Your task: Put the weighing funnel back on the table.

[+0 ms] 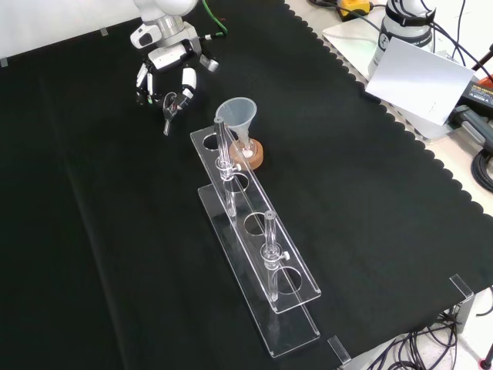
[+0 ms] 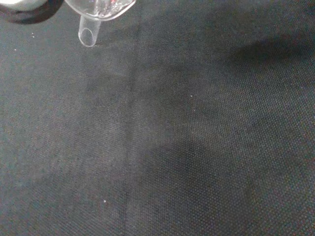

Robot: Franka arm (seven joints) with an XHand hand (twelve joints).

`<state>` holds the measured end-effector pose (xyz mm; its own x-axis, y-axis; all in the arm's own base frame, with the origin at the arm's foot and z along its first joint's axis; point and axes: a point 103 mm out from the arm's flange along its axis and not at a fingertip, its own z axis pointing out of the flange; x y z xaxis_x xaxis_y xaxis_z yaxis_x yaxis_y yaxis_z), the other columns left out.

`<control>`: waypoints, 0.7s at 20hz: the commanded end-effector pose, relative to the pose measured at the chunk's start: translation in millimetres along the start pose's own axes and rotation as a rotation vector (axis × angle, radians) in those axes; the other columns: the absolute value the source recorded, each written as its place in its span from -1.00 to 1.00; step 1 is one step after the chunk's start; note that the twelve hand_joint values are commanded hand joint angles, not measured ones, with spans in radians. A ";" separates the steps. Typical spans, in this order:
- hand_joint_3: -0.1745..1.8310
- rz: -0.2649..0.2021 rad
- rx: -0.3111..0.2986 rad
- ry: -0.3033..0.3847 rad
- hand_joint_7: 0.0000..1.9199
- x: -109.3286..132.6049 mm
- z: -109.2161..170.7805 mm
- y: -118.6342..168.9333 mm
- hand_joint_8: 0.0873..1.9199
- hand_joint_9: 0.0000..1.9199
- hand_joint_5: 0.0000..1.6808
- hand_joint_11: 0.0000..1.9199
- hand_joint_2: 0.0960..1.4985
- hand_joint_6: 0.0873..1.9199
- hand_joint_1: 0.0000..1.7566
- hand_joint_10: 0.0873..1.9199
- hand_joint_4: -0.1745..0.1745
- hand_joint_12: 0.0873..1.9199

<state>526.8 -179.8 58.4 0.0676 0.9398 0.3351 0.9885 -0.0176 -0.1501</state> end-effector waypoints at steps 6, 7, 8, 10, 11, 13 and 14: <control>-0.12 0.007 0.062 -0.084 -0.36 -5.3 14.6 -4.9 -0.43 -0.01 0.50 -0.32 -0.23 -0.31 0.27 -0.64 1.00 0.22; -0.12 0.009 0.069 -0.095 -0.36 -5.8 16.3 -5.6 -0.43 -0.01 0.50 -0.32 -0.23 -0.31 0.27 -0.64 1.00 0.22; -0.12 0.012 0.079 -0.109 -0.36 -7.1 19.1 -6.7 -0.43 -0.01 0.50 -0.32 -0.23 -0.31 0.27 -0.64 1.00 0.22; -0.12 0.015 0.086 -0.126 -0.36 -7.7 21.6 -7.6 -0.43 -0.01 0.50 -0.32 -0.23 -0.31 0.27 -0.65 1.00 0.22; -0.12 0.016 0.088 -0.134 -0.36 -7.7 22.1 -7.8 -0.43 -0.01 0.50 -0.32 -0.23 -0.31 0.27 -0.65 1.00 0.22; -0.12 0.015 0.095 -0.156 -0.36 -7.1 23.3 -8.1 -0.43 -0.01 0.50 -0.32 -0.23 -0.31 0.27 -0.65 1.00 0.22; -0.12 0.011 0.098 -0.170 -0.36 -6.4 23.5 -8.1 -0.43 -0.01 0.50 -0.32 -0.23 -0.31 0.27 -0.65 1.00 0.22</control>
<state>519.4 -177.9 40.8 0.0531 0.9756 0.2133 0.9738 -0.0033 -0.2274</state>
